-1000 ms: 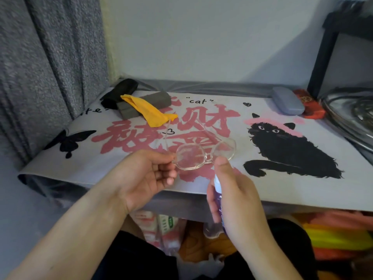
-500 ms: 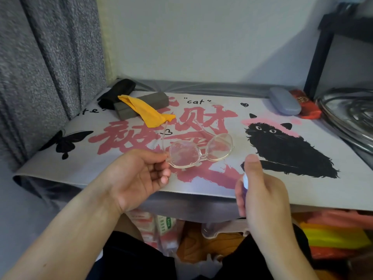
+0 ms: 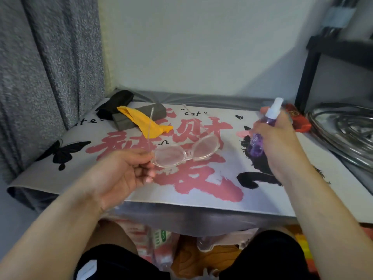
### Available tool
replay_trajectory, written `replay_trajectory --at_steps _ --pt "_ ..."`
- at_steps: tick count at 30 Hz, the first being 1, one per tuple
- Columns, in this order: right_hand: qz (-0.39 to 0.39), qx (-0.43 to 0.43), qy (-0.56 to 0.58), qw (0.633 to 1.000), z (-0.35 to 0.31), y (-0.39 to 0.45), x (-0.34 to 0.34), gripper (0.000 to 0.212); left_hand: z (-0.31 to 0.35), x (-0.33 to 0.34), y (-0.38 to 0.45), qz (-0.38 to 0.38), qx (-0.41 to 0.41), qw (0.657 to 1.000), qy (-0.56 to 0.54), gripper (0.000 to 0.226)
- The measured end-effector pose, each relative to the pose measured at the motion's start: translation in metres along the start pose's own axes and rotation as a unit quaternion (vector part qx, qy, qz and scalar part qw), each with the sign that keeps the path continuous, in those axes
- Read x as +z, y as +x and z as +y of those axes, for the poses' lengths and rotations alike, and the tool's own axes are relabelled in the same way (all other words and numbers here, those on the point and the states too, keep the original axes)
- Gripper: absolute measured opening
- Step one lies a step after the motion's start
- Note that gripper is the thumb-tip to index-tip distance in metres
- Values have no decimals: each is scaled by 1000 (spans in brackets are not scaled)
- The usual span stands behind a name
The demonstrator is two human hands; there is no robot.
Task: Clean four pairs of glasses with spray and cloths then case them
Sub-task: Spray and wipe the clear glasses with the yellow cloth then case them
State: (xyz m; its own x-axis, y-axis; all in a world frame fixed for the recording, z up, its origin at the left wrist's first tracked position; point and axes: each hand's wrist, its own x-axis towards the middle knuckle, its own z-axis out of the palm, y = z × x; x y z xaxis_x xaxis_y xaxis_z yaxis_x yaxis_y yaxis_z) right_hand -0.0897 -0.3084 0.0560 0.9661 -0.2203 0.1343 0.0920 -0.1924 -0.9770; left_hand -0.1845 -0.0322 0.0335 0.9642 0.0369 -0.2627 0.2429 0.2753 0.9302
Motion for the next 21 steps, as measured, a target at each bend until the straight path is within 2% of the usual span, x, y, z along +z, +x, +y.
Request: replay_trajectory --at_steps 4,8,15,17,18,20,21 --pt "39 -38 -38 998 31 77 13 25 9 -19 -5 11 92 994 61 17" --pt "40 -59 -104 992 56 113 19 15 15 -37 -6 35 145 982 115 4" --pt "71 -45 -119 989 60 147 28 20 3 -44 2 103 208 965 121 26" --pt "73 -40 -118 990 59 147 30 27 1 -46 4 115 212 964 111 34" --pt "77 -45 -113 990 59 146 30 38 0 -48 5 120 214 964 106 35" --pt "134 -84 -114 981 52 129 27 61 -1 -50 5 126 222 961 105 28" --pt "175 -115 -122 970 43 114 28 59 -2 -52 3 132 228 959 108 24"
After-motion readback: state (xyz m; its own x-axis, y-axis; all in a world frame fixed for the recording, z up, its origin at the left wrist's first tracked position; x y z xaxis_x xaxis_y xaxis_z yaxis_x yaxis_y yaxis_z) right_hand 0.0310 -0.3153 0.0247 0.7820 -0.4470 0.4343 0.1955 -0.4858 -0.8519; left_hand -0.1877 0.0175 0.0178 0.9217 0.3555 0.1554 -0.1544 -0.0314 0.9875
